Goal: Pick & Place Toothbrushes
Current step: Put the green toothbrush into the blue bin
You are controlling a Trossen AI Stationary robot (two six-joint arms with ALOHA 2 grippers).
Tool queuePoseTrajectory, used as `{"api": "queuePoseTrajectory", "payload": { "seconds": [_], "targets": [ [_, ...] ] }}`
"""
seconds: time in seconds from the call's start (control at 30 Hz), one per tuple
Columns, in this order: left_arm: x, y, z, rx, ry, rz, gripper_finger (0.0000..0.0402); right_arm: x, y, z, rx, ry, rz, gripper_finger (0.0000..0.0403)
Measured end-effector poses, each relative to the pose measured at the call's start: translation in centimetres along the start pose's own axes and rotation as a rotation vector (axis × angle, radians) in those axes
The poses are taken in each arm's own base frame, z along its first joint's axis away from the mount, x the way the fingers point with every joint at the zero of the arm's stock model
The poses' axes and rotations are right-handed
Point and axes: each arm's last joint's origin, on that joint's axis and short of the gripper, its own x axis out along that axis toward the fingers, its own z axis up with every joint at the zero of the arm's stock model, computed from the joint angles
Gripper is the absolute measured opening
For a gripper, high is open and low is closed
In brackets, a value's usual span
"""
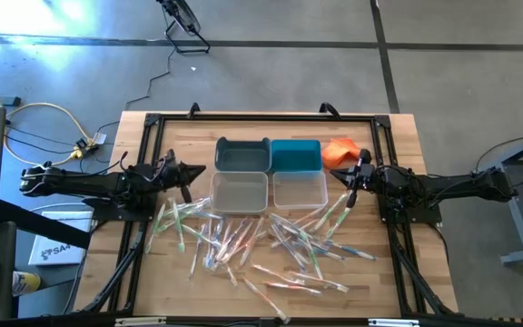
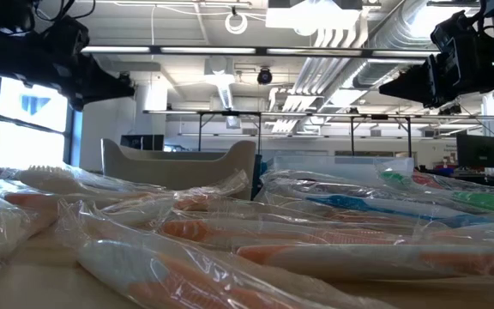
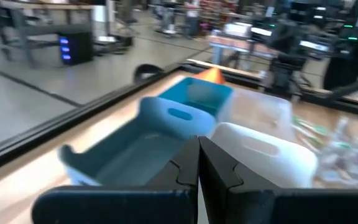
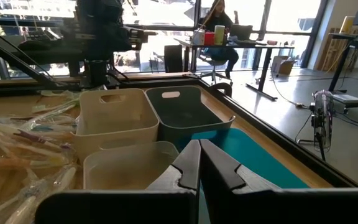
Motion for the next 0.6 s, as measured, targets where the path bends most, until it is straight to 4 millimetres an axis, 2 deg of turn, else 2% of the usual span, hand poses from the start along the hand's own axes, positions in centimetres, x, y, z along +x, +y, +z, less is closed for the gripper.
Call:
{"api": "queuePoseTrajectory", "payload": {
  "seconds": [0.4, 0.6],
  "targets": [
    [0.00, 0.09, 0.01, 0.054, -0.004, 0.031, 0.0000, 0.00, 0.00, 0.00, 0.000, 0.000, 0.000, 0.0003],
    [0.00, 0.09, 0.01, 0.015, -0.004, 0.031, 0.0000, 0.00, 0.00, -0.01, 0.000, 0.001, 0.000, 0.0003]
  ]
}}
